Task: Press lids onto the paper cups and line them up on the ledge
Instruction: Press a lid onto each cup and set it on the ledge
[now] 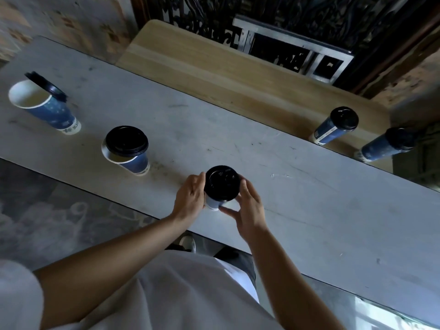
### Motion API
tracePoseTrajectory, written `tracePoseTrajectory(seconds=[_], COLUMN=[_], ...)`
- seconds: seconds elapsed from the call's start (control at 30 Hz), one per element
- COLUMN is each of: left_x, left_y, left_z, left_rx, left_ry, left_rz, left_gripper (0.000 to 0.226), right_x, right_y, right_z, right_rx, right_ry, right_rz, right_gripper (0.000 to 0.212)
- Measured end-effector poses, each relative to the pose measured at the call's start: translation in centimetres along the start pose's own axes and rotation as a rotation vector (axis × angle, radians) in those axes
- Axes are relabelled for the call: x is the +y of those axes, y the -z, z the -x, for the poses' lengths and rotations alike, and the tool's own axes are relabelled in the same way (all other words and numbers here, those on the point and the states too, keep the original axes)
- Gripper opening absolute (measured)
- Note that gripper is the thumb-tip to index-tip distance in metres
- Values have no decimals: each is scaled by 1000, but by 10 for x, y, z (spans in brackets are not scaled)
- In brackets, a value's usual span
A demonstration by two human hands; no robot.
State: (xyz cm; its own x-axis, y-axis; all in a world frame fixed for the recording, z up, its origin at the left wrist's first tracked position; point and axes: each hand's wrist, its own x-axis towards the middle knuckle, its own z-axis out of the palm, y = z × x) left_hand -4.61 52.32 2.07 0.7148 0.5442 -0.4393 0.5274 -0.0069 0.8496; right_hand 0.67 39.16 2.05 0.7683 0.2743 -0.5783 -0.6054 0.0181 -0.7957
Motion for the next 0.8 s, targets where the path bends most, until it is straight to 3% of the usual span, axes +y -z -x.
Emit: tracePoseTrajectory(seconds=[0.17,0.27,0.43,0.53,0.63,0.73,0.8], left_x=[0,3,7,17,26,26,23], left_y=[-2,-6,-9,-7,-5,-10,-16], left_z=[-5,-6,3,6,3,5,11], left_rx=[-12,10,-20,-26,-16,-59,-45], left_ry=[51,122,22,-68,-60,113,109], left_rz=[30,102,124,158,174,256,269], left_gripper=[53,42,30,39,52,37,33], right_x=[-1,0,-25,-37,-34,-30,-23], right_y=[2,-3,-8,-8,-12,-20,-21], right_z=[5,5,-6,-5,-3,-1,0], right_rx=[-34,16,32,-17,-8,43,88], right_ry=[67,84,176,236,202,152,53], right_rz=[30,74,162,206,189,176,121], right_gripper=[33,34,36,36,37,36,42])
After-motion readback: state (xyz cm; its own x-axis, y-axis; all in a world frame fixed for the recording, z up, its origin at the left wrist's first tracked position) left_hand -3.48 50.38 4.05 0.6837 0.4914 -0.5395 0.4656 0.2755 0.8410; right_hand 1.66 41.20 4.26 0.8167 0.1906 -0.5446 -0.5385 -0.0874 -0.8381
